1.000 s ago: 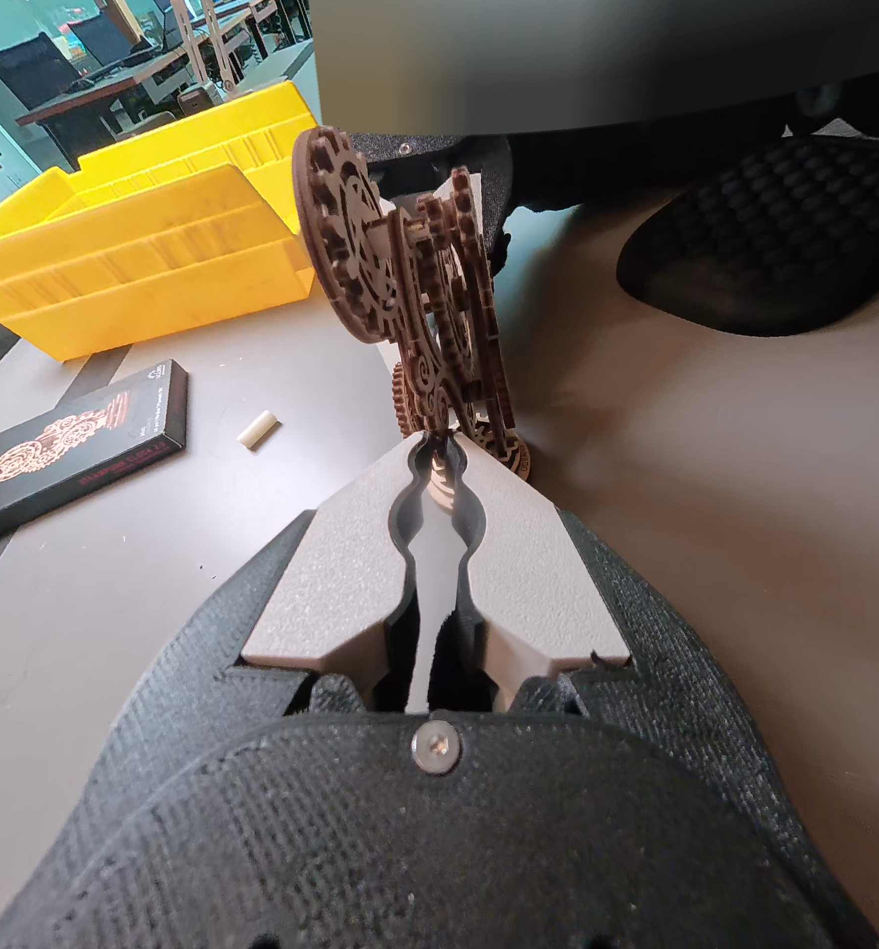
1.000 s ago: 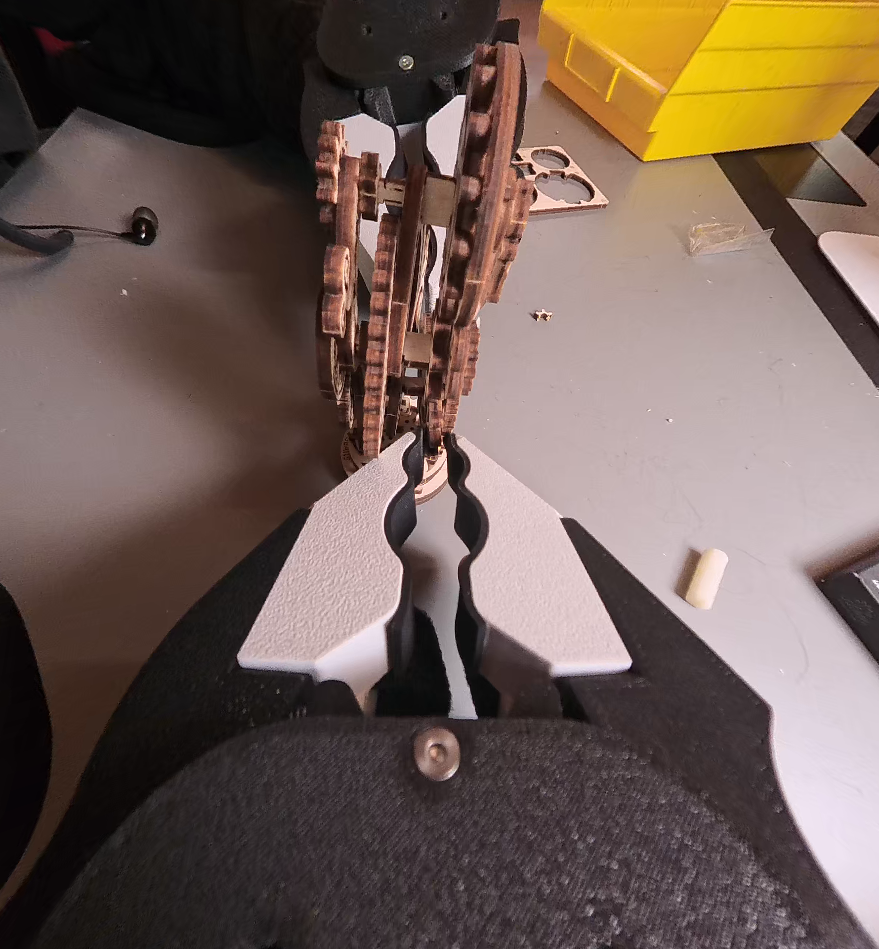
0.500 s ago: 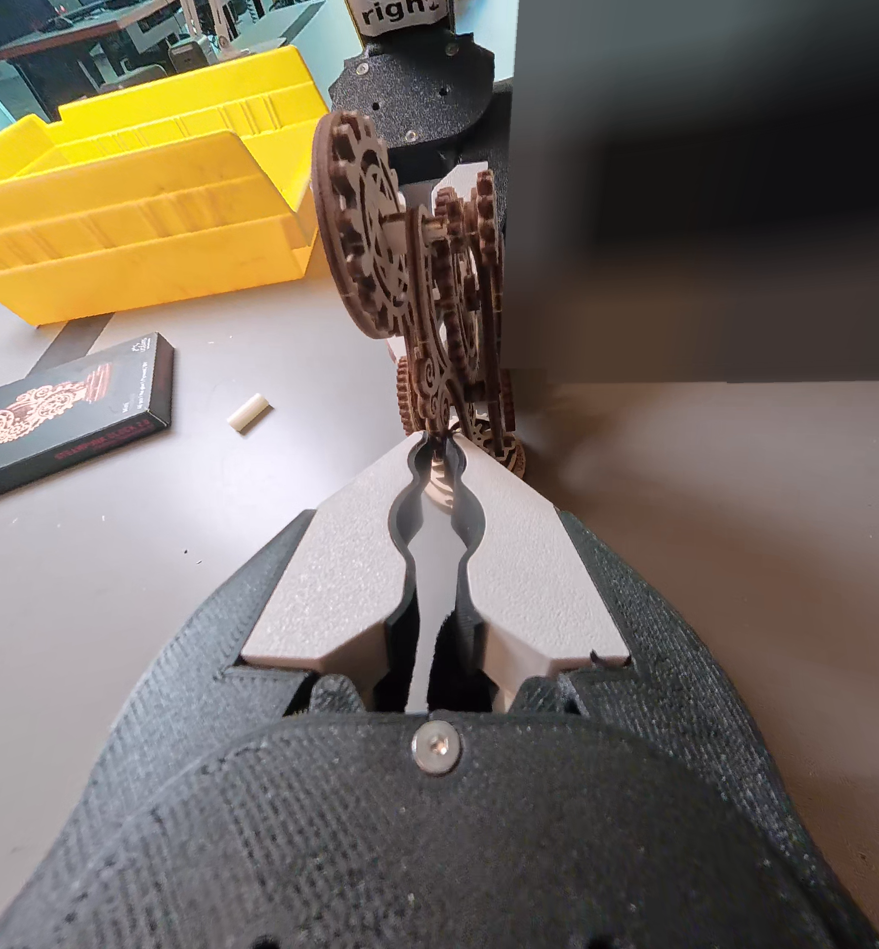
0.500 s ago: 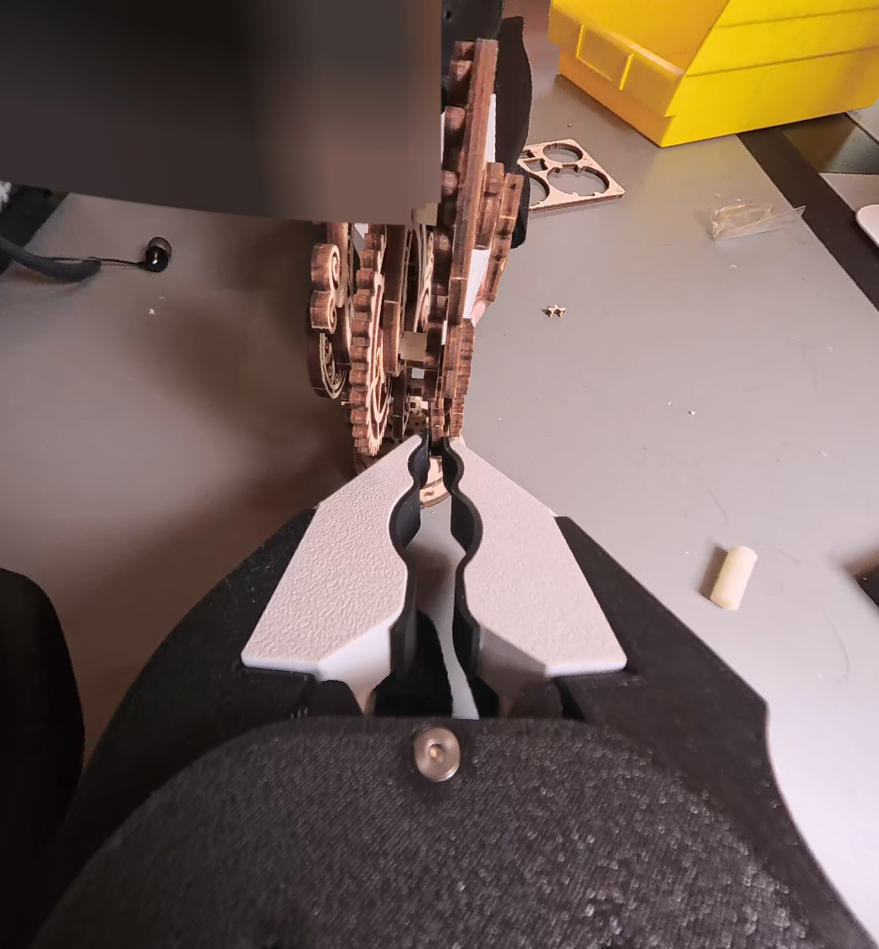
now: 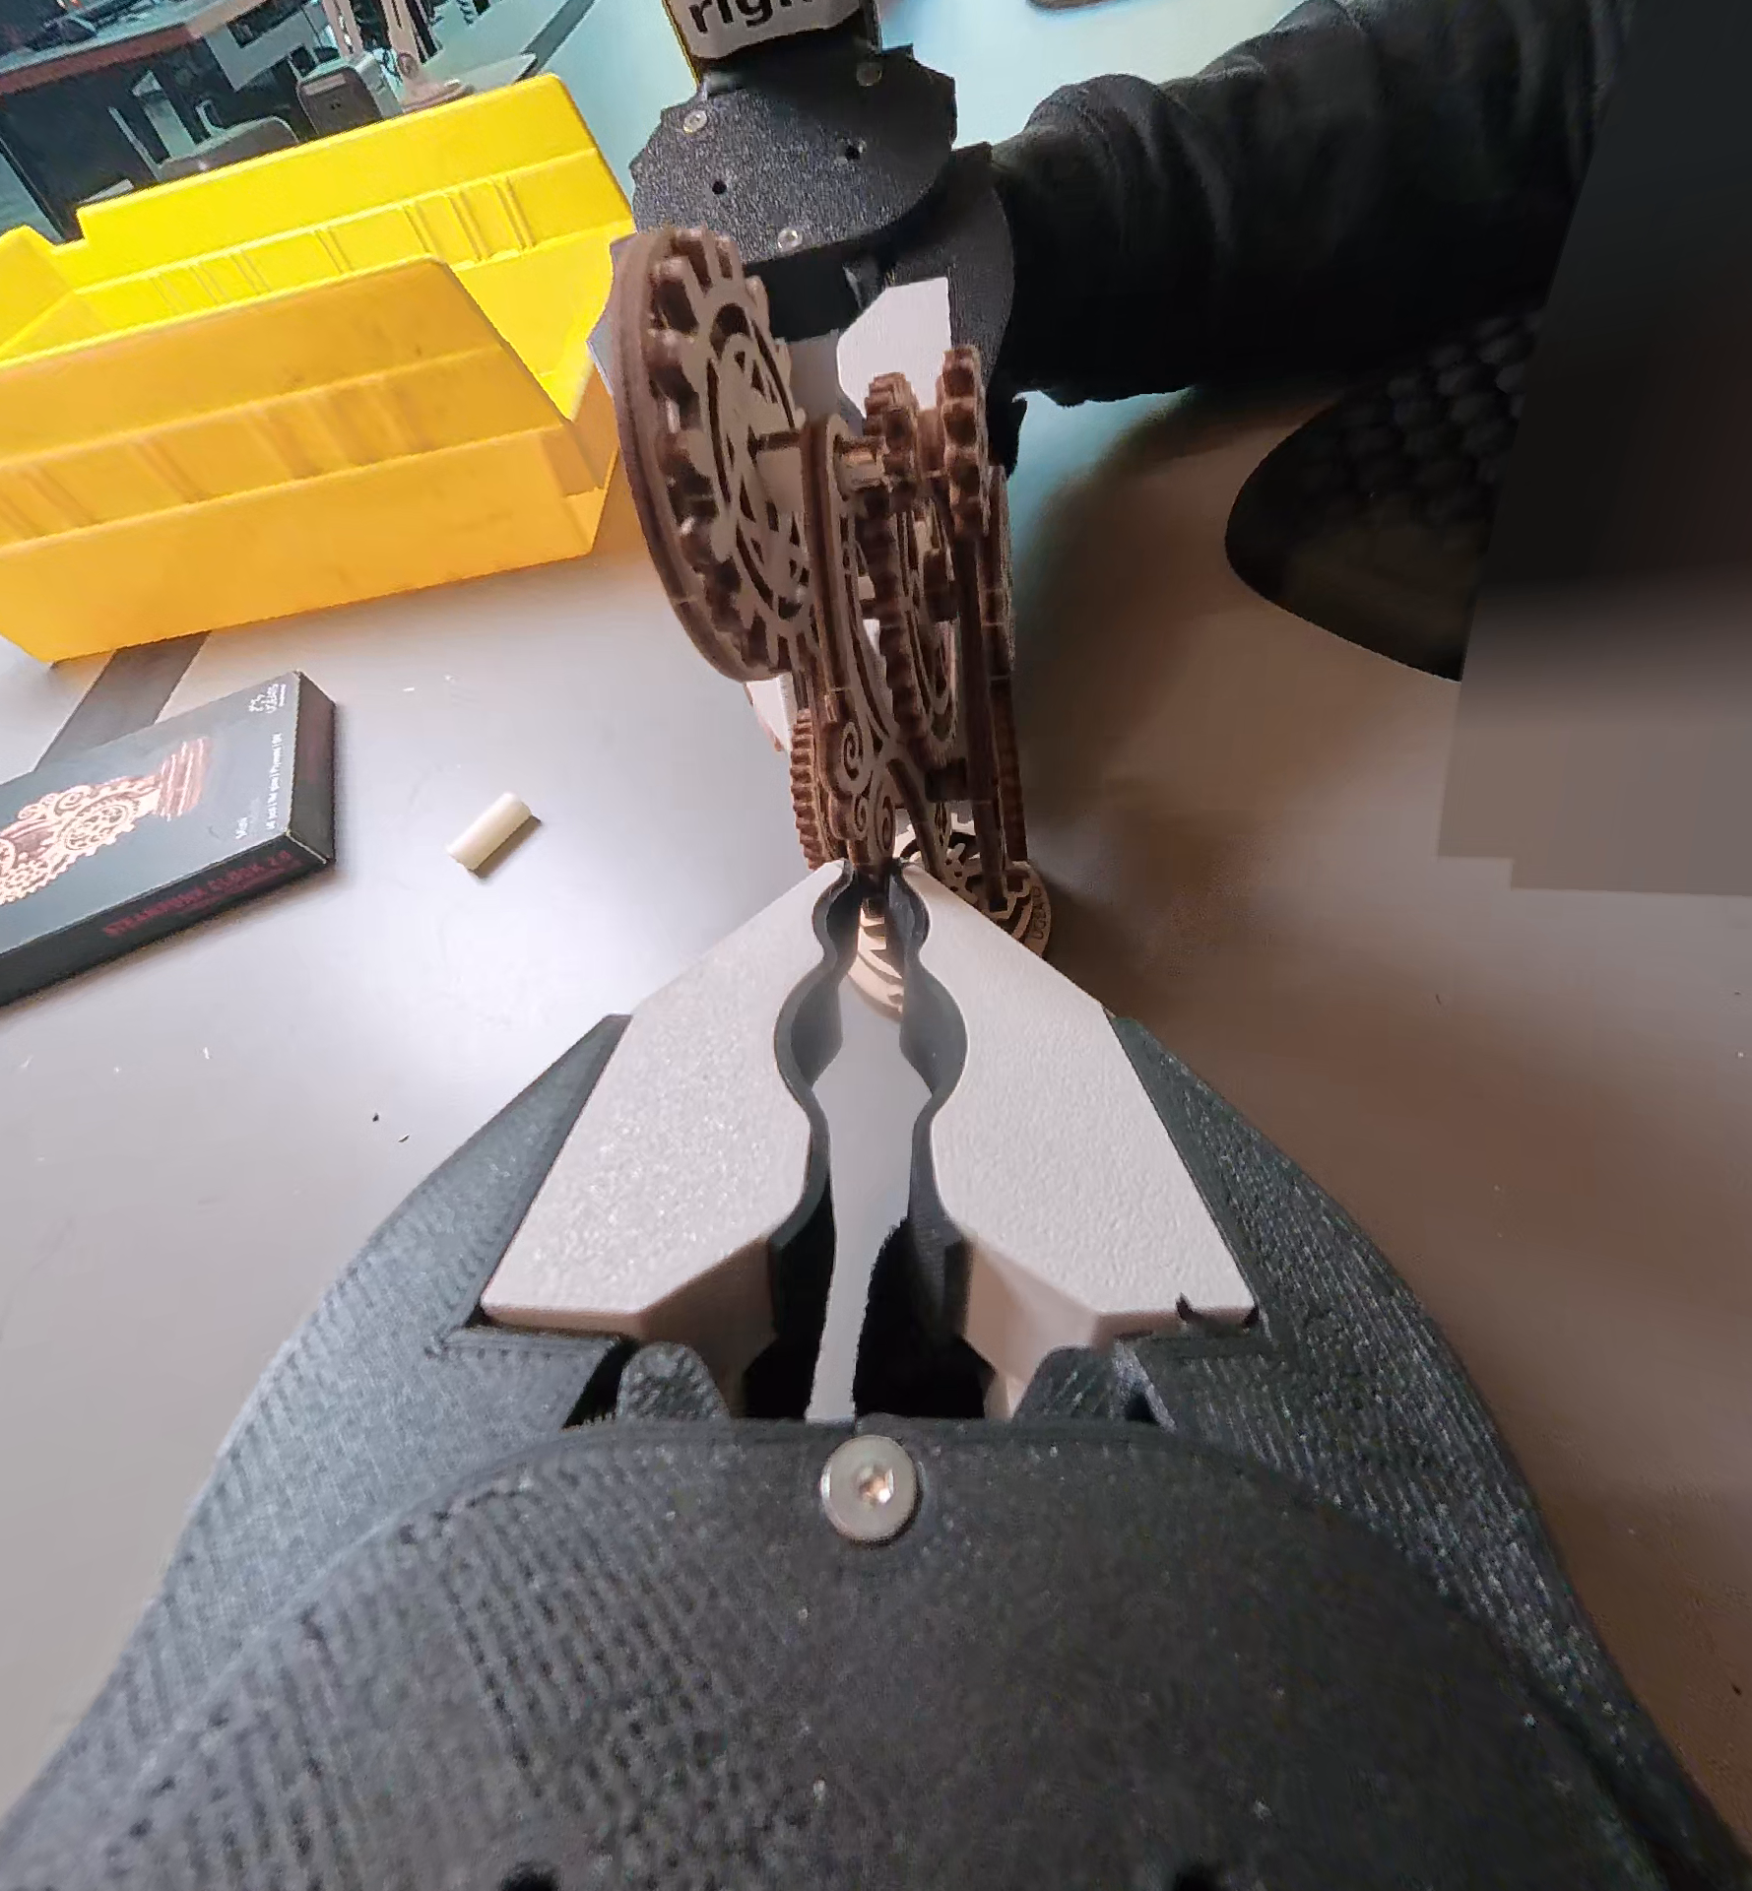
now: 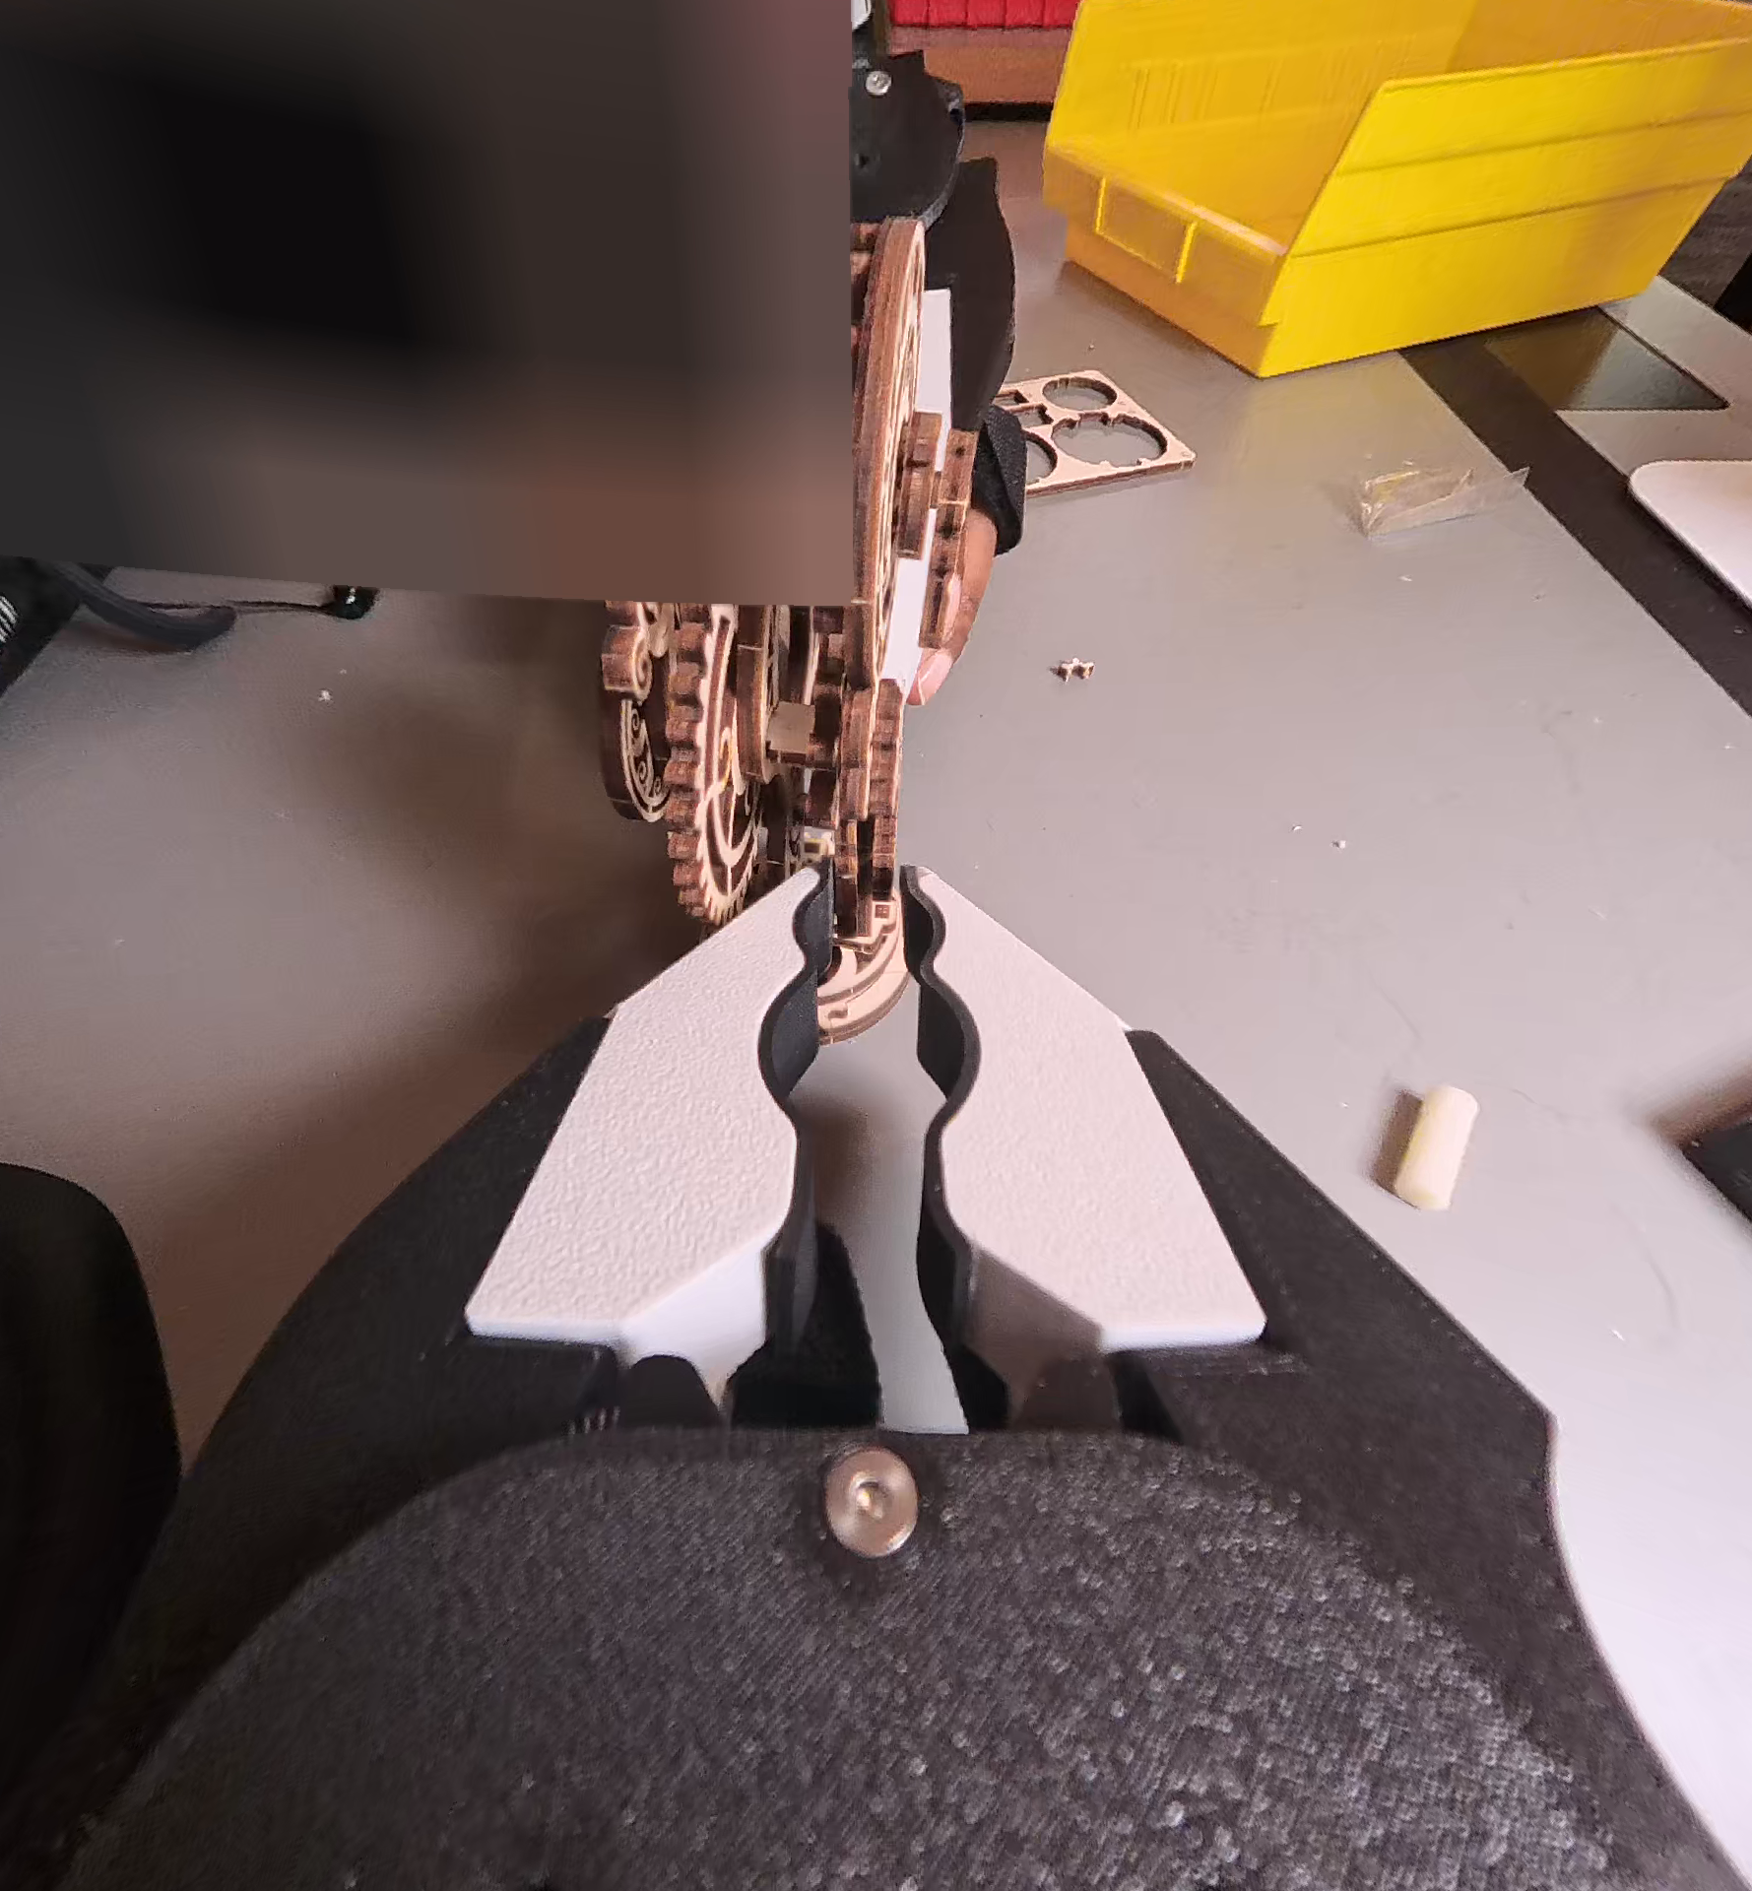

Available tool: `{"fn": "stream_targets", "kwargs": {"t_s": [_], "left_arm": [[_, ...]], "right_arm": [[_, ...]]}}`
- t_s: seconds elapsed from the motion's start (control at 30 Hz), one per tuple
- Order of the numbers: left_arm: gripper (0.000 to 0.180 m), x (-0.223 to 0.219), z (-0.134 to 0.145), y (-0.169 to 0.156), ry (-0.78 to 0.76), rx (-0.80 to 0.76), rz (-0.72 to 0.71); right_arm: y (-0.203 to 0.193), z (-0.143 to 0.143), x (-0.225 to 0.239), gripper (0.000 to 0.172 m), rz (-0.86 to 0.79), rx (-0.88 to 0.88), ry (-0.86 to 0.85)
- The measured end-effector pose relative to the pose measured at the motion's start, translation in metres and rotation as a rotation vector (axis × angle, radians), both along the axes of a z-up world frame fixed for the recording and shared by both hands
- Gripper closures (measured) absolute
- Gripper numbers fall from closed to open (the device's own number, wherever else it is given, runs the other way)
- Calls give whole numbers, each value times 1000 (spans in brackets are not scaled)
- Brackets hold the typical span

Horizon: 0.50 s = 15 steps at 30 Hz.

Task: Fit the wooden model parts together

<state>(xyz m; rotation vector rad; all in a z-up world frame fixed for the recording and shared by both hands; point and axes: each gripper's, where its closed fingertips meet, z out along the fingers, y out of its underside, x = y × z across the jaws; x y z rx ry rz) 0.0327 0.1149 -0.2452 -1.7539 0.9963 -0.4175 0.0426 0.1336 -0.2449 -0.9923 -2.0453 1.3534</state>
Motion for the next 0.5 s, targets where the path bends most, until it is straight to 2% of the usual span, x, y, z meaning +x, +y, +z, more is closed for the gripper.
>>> {"fn": "stream_targets", "kwargs": {"t_s": [0.5], "left_arm": [[178,0,0,0,3,11,-16]], "right_arm": [[4,-1,5,161,9,25,13]]}}
